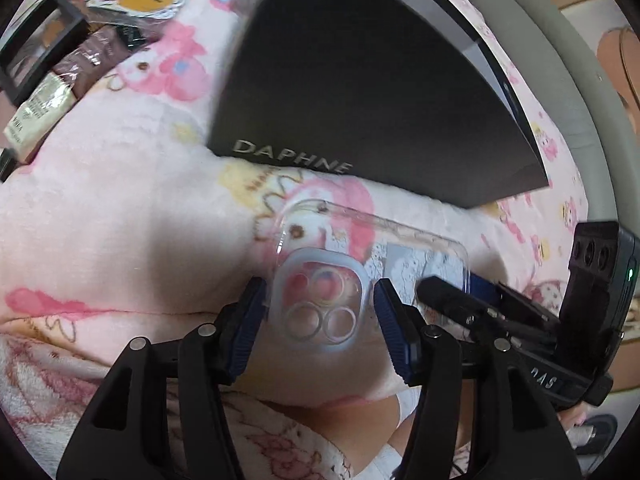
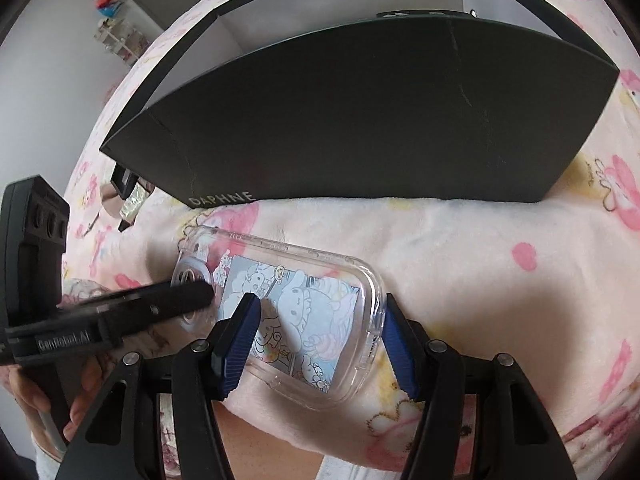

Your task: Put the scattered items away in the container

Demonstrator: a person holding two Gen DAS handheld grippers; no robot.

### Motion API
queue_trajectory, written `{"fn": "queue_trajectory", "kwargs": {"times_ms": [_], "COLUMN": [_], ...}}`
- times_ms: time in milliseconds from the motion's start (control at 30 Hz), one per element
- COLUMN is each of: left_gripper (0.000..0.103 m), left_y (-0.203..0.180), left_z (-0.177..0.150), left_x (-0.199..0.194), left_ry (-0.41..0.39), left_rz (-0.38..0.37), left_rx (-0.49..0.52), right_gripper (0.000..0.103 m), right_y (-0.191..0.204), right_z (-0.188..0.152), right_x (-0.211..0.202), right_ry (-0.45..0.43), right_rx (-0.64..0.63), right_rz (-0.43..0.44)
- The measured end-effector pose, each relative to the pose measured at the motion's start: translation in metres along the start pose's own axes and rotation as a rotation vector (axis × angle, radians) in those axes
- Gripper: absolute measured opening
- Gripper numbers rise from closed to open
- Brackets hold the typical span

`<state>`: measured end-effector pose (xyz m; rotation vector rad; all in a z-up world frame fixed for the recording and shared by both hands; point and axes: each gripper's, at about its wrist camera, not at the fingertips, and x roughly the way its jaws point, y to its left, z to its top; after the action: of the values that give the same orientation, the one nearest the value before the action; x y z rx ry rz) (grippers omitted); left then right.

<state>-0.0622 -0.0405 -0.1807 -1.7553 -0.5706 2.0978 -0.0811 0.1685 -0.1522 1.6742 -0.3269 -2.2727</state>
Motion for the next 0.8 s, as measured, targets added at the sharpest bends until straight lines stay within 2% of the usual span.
{"fn": "queue_trajectory", "kwargs": {"times_ms": [133,267,367,567,800], "left_gripper": [0.056,0.054,0.058,0.055,0.052], "left_y": [0.002,0.004,-0.002,-0.008,-0.021], "left_z": [-0.004,-0.002,-0.003,-0.005,-0.014], "left_x": [-0.006,0.004,0.008,0.002,-0.013], "left_ry": [-0.025,0.009,0.018,0.005,-0.051], "left_rz": [-0.074,-0.013,0.013,-0.029,-0.1], "left_rx": [-0.01,-0.039,-0.017,0.028,0.053], "right_gripper": [0.056,0.052,0.052,0.052,0.052], "right_y": [-0.005,-0.011,-0.009,-0.01,-0.008], "right_z": [0.001,0.0,-0.002,-0.003,0.001], "right_x": [-0.012,-0.004,-0.003,-0.015,-0.045], "right_ry": [-0.048,-0.02,-0.025,-0.055,-0.126], "right_rx": [0.004,0.008,-0.001,-0.002,0.001], "right_rz": [0.0,0.014,0.001,-0.004,0.016]}}
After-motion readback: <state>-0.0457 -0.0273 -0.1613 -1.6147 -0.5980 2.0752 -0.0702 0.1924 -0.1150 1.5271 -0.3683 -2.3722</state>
